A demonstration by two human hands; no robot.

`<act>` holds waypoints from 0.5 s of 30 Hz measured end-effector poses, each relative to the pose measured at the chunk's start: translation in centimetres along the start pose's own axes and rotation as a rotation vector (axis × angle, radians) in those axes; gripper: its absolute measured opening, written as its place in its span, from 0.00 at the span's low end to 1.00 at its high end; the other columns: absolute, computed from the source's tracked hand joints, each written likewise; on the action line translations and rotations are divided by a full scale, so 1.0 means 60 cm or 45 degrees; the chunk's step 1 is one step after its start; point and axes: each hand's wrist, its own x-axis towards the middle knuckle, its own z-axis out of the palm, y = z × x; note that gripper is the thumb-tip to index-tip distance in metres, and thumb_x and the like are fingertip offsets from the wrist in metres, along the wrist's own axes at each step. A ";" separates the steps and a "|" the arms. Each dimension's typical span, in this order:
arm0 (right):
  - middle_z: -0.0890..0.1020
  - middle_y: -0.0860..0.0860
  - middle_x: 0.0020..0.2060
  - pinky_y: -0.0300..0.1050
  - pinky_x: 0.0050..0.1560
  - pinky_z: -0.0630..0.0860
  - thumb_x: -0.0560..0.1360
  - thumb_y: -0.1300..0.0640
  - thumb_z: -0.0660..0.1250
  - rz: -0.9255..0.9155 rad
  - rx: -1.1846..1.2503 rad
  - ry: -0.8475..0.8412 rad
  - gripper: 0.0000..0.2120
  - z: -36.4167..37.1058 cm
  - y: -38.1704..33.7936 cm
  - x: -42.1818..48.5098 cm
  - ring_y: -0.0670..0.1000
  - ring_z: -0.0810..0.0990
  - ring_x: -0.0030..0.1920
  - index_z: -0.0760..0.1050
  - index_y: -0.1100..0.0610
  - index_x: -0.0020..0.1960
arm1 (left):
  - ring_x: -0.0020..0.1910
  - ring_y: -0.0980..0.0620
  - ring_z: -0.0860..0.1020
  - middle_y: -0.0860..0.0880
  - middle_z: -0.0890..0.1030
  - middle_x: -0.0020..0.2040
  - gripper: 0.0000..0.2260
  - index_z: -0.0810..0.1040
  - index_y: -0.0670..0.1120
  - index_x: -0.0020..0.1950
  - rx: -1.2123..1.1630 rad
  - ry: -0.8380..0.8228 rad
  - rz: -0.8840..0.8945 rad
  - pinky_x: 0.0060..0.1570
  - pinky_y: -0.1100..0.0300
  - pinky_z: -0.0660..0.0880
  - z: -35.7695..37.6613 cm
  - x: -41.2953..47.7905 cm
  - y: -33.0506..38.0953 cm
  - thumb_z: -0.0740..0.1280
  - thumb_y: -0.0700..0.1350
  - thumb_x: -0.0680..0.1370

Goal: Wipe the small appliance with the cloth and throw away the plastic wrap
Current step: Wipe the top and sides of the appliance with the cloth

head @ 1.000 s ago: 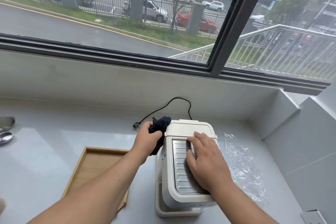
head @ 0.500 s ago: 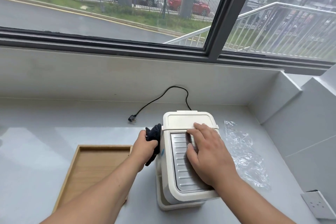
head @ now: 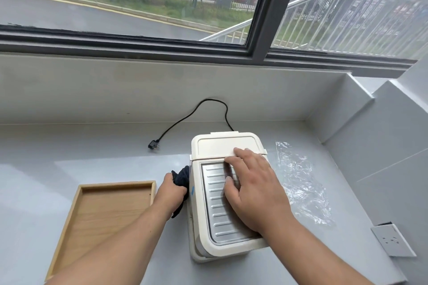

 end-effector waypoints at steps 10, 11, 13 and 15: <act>0.72 0.49 0.75 0.52 0.79 0.56 0.78 0.49 0.61 -0.012 0.004 0.006 0.20 0.002 0.006 0.002 0.53 0.64 0.77 0.74 0.49 0.69 | 0.47 0.44 0.81 0.46 0.82 0.48 0.10 0.70 0.51 0.53 0.192 -0.046 -0.041 0.46 0.53 0.78 0.018 -0.032 -0.055 0.67 0.43 0.75; 0.72 0.49 0.75 0.52 0.79 0.56 0.78 0.49 0.61 -0.013 0.003 0.006 0.20 0.001 0.006 0.001 0.53 0.64 0.77 0.73 0.49 0.69 | 0.47 0.44 0.81 0.46 0.82 0.48 0.10 0.70 0.51 0.53 0.195 -0.056 -0.048 0.46 0.52 0.78 0.018 -0.041 -0.059 0.67 0.43 0.75; 0.71 0.49 0.75 0.52 0.80 0.56 0.78 0.49 0.61 -0.014 -0.005 0.003 0.20 0.001 0.005 0.001 0.53 0.63 0.77 0.73 0.49 0.70 | 0.47 0.45 0.81 0.46 0.83 0.48 0.10 0.71 0.51 0.53 0.210 -0.072 -0.055 0.48 0.52 0.79 0.020 -0.060 -0.071 0.68 0.44 0.75; 0.71 0.49 0.75 0.51 0.80 0.55 0.79 0.48 0.60 -0.018 -0.008 0.005 0.20 0.000 0.004 0.000 0.52 0.63 0.78 0.73 0.49 0.70 | 0.46 0.46 0.81 0.47 0.83 0.47 0.10 0.71 0.51 0.52 0.229 -0.089 -0.051 0.48 0.52 0.78 0.021 -0.083 -0.084 0.68 0.45 0.74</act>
